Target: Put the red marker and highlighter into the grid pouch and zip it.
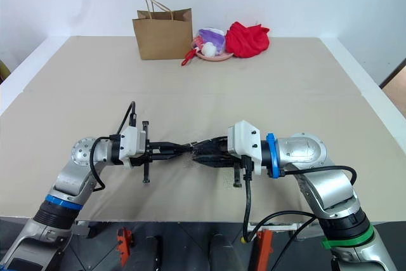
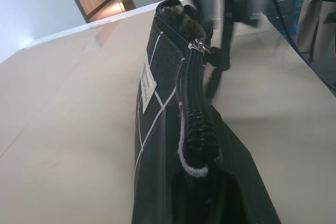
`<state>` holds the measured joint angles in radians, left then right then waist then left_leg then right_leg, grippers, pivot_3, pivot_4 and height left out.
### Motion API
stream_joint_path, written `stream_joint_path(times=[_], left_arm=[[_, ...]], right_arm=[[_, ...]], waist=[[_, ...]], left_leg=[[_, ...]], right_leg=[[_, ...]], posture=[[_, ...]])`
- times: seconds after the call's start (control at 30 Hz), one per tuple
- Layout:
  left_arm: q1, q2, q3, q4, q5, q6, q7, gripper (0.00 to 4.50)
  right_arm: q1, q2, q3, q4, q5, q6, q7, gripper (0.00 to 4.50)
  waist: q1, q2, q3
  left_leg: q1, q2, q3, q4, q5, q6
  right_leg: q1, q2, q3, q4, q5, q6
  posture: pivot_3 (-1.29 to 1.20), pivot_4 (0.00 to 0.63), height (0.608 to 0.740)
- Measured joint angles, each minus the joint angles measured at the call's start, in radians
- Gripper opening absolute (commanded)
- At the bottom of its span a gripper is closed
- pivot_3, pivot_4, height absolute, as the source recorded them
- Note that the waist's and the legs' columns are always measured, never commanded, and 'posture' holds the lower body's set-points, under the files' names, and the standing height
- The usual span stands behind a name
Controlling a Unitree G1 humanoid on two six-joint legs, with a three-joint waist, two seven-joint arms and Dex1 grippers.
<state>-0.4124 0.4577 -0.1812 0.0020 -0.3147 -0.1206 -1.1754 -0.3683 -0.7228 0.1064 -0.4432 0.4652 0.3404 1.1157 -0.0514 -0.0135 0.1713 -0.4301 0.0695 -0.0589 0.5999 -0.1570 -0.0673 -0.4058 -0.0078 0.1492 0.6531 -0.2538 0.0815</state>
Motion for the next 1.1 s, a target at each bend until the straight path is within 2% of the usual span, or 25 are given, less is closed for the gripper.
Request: stream_joint_path(times=[0.33, 0.53, 0.77, 1.1], left_arm=[[-0.002, -0.001, 0.0, 0.008, 0.002, -0.002, 0.012, 0.0], [-0.003, 0.002, 0.001, 0.02, 0.002, -0.014, 0.012, 0.0], [-0.013, 0.001, 0.001, 0.045, 0.006, -0.039, 0.012, 0.0], [-0.02, -0.001, 0.001, 0.06, 0.012, -0.059, 0.012, 0.0]], right_arm=[[0.001, 0.009, 0.003, 0.006, -0.002, -0.016, -0.018, 0.05], [0.044, -0.03, -0.12, -0.003, 0.027, 0.024, -0.078, 0.05], [0.153, -0.097, -0.207, -0.029, 0.049, 0.04, -0.077, 0.05], [0.214, -0.155, -0.299, -0.012, 0.062, 0.028, -0.058, 0.05]], waist=[[0.0, 0.0, 0.0], [0.003, 0.0, 0.0], [0.003, 0.0, 0.0], [0.003, 0.0, 0.0]], left_leg=[[0.0, 0.0, 0.0, 0.0, 0.0, 0.0], [0.0, 0.0, 0.0, 0.0, 0.0, 0.0], [0.0, 0.0, 0.0, 0.0, 0.0, 0.0], [0.0, 0.0, 0.0, 0.0, 0.0, 0.0]], right_leg=[[0.0, 0.0, 0.0, 0.0, 0.0, 0.0], [0.0, 0.0, 0.0, 0.0, 0.0, 0.0], [0.0, 0.0, 0.0, 0.0, 0.0, 0.0], [0.0, 0.0, 0.0, 0.0, 0.0, 0.0]], posture=[[0.0, 0.15, 0.74], [0.0, 0.15, 0.74], [0.0, 0.15, 0.74], [0.0, 0.15, 0.74]])
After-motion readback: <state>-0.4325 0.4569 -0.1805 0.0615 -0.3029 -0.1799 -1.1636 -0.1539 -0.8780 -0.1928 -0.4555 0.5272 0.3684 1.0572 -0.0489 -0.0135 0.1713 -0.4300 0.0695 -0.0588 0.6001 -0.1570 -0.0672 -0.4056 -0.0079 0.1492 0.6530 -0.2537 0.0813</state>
